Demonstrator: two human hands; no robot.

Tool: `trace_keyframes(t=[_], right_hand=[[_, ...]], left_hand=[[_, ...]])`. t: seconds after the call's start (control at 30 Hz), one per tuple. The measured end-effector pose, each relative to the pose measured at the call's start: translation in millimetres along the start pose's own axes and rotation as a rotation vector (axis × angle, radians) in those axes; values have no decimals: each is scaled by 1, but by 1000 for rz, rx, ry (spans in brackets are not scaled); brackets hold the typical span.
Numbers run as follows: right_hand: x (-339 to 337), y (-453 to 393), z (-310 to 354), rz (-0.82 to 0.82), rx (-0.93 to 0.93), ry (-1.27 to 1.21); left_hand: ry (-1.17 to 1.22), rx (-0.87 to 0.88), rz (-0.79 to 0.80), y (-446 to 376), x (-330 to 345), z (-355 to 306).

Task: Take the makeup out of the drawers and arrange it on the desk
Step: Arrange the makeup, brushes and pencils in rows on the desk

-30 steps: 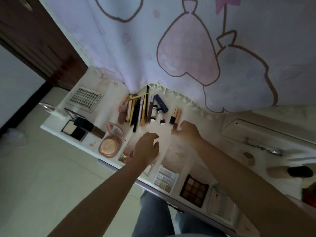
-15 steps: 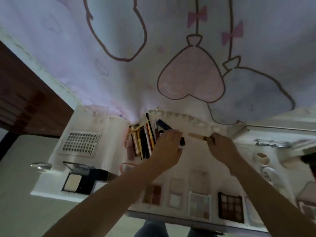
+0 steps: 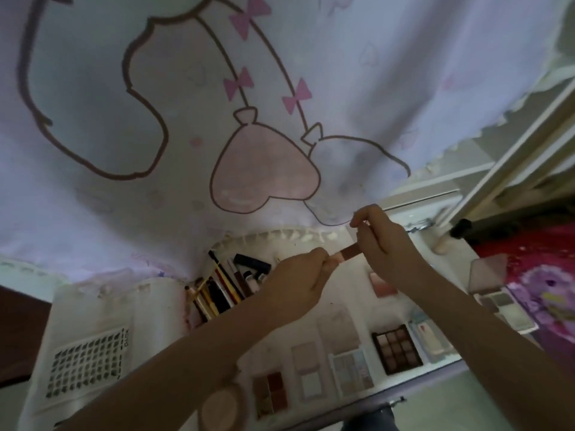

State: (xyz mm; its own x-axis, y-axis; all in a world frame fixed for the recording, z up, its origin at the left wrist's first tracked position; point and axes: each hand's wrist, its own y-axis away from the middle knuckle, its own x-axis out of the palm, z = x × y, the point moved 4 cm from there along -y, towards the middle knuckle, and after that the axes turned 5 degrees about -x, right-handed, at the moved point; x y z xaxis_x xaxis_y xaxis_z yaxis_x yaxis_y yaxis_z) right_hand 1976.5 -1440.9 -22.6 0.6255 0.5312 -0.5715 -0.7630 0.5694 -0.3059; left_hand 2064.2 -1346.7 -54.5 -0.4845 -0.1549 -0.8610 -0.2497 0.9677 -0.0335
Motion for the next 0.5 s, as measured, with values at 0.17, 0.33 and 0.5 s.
trace_keyframes(t=[0.17,0.33,0.5], right_hand=[[-1,-3,9,203,-99,74],[7,-7,1,405,111,-113],[16,-10,-1,498,86,-243]], left_hand=[[208,-54,6,8,-22,6],[48,-52,-73,12,-31,19],[-119,18,-210,11,-35,25]])
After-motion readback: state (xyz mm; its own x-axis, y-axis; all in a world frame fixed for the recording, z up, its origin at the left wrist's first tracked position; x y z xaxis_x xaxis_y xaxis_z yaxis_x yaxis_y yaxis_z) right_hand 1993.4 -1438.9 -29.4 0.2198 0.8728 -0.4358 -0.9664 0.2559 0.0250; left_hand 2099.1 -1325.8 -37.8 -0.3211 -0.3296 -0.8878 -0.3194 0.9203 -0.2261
